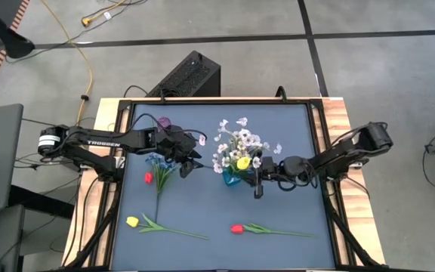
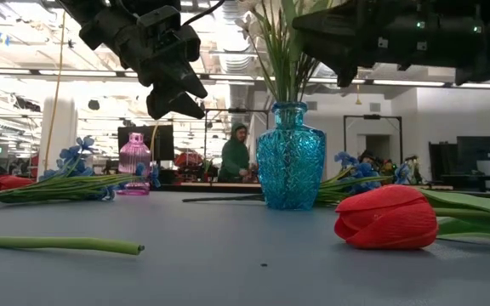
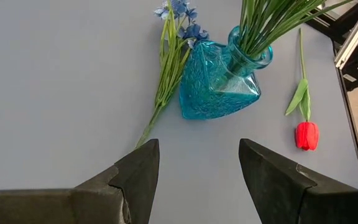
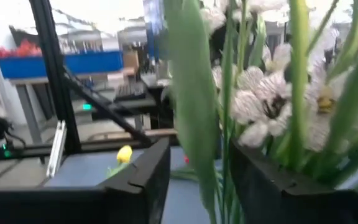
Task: Sort flowers into vase by color
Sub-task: Put the right yellow flower into the blue vase, then put the bottom yellow flower into the blue vase
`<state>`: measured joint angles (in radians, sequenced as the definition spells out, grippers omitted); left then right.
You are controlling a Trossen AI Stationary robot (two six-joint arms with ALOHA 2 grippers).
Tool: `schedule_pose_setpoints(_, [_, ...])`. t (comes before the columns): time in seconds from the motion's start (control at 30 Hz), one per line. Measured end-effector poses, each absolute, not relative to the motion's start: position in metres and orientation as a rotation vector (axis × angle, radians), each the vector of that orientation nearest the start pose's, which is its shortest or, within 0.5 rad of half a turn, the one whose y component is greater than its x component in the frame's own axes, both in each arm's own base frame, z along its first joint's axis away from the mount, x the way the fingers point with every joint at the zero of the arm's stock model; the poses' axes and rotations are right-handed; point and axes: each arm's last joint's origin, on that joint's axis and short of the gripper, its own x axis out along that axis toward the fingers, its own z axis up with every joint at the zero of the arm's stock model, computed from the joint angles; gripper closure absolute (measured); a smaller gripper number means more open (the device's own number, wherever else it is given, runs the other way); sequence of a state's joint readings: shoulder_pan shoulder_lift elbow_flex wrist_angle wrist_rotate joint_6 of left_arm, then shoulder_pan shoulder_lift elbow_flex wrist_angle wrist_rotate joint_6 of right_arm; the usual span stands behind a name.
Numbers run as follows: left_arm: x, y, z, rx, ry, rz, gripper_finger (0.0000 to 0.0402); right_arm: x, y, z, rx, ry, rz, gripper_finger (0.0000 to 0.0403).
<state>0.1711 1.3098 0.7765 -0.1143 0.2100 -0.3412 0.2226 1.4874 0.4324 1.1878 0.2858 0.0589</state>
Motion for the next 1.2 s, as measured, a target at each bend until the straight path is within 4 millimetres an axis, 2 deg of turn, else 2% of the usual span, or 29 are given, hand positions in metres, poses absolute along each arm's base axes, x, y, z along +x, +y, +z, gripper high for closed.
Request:
schedule_pose_setpoints(0.2, [0.267, 0.040, 0.228, -0.452, 0.639, 0.071, 0.0192, 0.245, 0.048, 0.213, 0.140, -0.035, -0.011, 0.0171])
schedule_pose_setpoints(0.43, [0.267, 0.039, 0.228, -0.477, 0.643, 0.037, 0.0192, 0.220, 0.046, 0.231, 0.201, 0.056, 0.081, 0.0168])
schedule_pose_setpoints(0.63, [0.268, 0.029, 0.228, -0.540, 0.660, -0.028, 0.0192, 0.199, 0.055, 0.239, 0.202, 0.154, 0.171, 0.0168])
schedule_pose_setpoints(0.87, [0.270, 0.000, 0.228, -0.662, 0.699, -0.064, 0.0192, 0.190, 0.074, 0.260, 0.168, 0.327, 0.291, 0.0168])
schedule_pose_setpoints(1.03, [0.270, -0.026, 0.229, -0.787, 0.708, -0.013, 0.0192, 0.187, 0.085, 0.275, 0.155, 0.321, 0.349, 0.0168])
schedule_pose_setpoints(1.2, [0.268, -0.059, 0.234, -0.858, 0.683, -0.064, 0.0192, 0.183, 0.095, 0.284, 0.154, 0.299, 0.403, 0.0168])
